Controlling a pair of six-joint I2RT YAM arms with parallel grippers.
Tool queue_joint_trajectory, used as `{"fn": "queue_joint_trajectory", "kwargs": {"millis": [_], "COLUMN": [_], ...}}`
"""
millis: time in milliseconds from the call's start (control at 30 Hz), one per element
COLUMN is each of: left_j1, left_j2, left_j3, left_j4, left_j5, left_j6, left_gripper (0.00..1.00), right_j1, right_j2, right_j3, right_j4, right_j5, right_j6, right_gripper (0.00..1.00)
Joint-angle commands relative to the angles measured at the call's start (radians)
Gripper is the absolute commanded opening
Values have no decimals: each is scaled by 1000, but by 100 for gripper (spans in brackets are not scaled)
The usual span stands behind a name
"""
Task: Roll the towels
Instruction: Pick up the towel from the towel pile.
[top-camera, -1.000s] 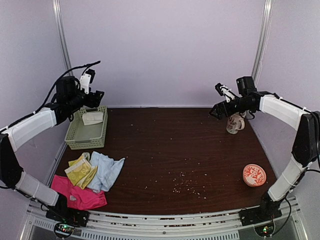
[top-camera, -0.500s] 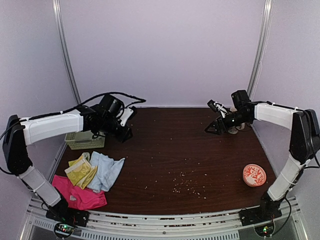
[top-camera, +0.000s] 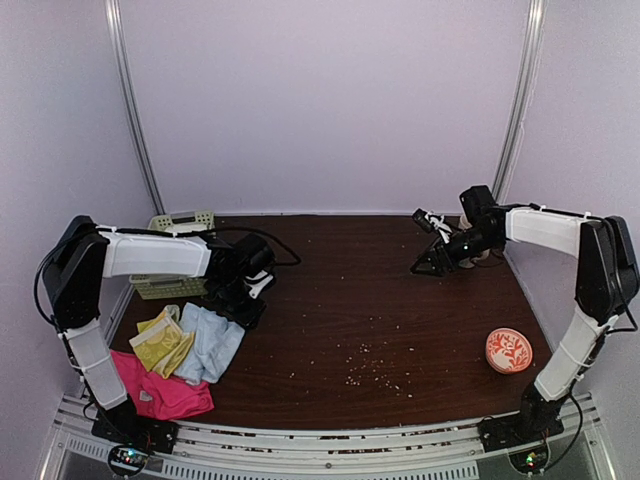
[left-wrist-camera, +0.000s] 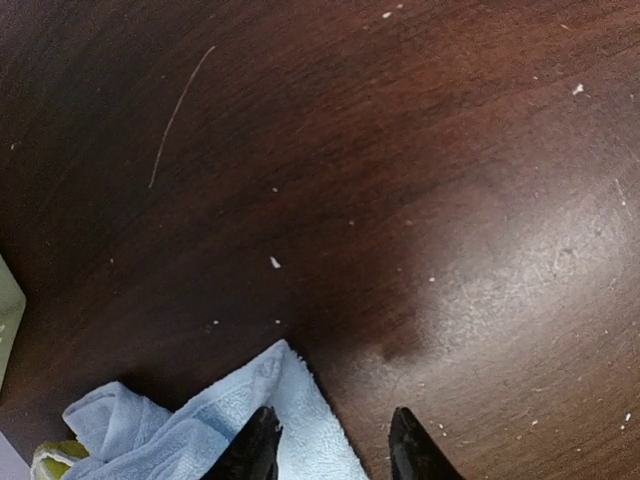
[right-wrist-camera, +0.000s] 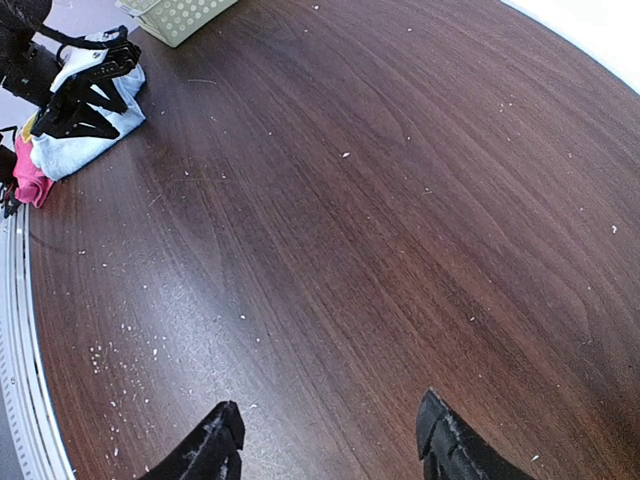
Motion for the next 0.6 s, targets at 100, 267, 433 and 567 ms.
{"fn": "queue_joint_trajectory", "kwargs": {"millis": [100, 267, 433, 567], "left_j1": [-3, -3, -1, -1], "left_j2": [43, 2, 30, 59], "left_j3": [23, 27, 22, -4], "left_j4": [-32, -13, -39, -17], "left_j5": [-120, -144, -160, -103], "left_j6": [-46, -45, -51, -47], "left_gripper": [41, 54, 56, 42], "right_j1": [7, 10, 16, 30], "right_j2": [17, 33, 42, 56], "right_j3": [19, 23, 31, 42], "right_j4": [-43, -55, -75, -95], "right_j5": [-21, -17, -25, -13], "right_j6": [-33, -45, -62, -77], "right_gripper": [59, 58, 57, 57]}}
